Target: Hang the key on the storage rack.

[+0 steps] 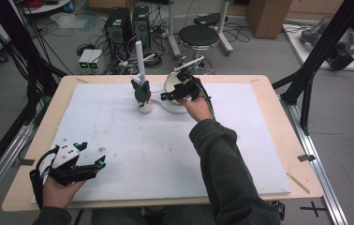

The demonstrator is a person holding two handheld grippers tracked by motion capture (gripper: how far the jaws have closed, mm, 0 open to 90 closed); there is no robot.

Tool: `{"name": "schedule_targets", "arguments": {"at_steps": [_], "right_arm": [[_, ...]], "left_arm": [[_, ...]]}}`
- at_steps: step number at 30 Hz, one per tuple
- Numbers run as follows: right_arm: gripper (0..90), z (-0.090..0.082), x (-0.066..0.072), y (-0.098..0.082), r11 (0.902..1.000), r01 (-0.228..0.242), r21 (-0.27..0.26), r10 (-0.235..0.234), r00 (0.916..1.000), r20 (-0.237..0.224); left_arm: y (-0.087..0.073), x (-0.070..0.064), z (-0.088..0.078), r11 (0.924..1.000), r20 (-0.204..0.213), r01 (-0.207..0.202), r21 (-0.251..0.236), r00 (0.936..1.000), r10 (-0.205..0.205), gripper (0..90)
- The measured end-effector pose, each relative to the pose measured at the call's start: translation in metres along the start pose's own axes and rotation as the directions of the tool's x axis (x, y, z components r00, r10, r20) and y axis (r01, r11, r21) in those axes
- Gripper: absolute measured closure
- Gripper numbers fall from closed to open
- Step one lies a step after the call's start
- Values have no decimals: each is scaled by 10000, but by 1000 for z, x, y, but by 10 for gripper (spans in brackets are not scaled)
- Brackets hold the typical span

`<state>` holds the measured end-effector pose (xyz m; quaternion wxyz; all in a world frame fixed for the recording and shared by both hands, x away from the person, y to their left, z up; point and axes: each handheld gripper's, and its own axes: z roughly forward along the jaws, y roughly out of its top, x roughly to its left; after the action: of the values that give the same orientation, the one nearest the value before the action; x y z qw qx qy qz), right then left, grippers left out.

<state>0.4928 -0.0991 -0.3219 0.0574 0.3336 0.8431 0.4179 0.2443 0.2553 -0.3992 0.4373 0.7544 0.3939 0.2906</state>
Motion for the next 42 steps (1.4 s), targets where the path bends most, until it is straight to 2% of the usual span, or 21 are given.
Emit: {"name": "schedule_targets", "arguments": {"at_steps": [3,5,28,42], "right_arm": [[188,-3,-1,-4,10000,73,67,-73,10000,-21],[189,-6,0,-6,9999,57,-104,-58,10000,-66],[178,-27,4,-29,9985,156,-522,-170,9995,-265],[163,-33,7,-44,9972,154,-735,-181,9992,-364]], "left_arm": [[0,-1,1,10000,8,-4,10,10000,4,210],[0,-1,1,10000,28,-71,48,10000,71,210],[1,-2,1,9999,-8,-155,54,9999,155,210],[1,-3,3,9997,46,-198,116,9998,198,205]]}}
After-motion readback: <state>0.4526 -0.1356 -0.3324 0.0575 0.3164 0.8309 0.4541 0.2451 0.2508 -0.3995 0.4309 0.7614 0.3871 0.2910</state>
